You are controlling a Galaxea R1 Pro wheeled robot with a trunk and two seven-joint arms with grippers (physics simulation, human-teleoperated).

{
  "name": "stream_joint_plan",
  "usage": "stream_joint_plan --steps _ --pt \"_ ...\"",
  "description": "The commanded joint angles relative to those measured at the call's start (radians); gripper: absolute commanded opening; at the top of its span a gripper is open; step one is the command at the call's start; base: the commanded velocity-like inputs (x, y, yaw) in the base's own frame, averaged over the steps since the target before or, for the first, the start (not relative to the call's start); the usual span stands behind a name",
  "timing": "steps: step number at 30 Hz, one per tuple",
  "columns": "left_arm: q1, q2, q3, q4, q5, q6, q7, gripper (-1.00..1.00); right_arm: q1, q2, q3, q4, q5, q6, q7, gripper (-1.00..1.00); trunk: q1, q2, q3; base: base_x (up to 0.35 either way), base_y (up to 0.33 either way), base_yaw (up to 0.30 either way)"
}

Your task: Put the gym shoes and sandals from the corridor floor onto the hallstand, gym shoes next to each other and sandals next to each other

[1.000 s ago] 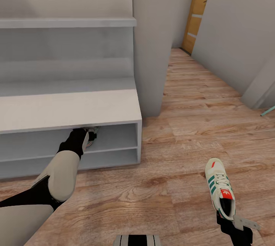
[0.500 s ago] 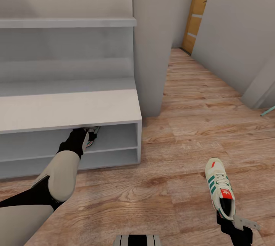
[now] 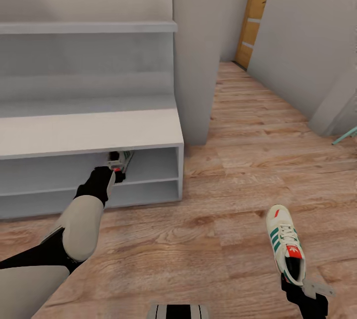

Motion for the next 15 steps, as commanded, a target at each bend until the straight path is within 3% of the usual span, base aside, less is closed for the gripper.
stream_joint_plan --steps 1,11,15 --pt "-0.001 -0.001 0.005 -0.001 0.001 0.003 0.002 1.00 -0.001 0.000 -0.001 0.001 0.007 -0.003 -0.004 -1.00 -0.001 0.000 -0.001 -0.332 0.000 0.000" --pt "-0.001 -0.001 0.007 -0.003 0.003 0.002 0.002 1.00 -0.001 0.000 -0.001 0.001 0.007 -0.003 -0.004 -1.00 -0.001 0.000 -0.001 -0.321 0.060 0.000" --pt "0.005 -0.001 0.011 -0.014 0.003 -0.009 -0.012 1.00 -0.001 0.000 -0.001 0.001 0.007 -0.003 -0.004 -1.00 -0.001 0.000 -0.001 -0.125 0.084 0.000"
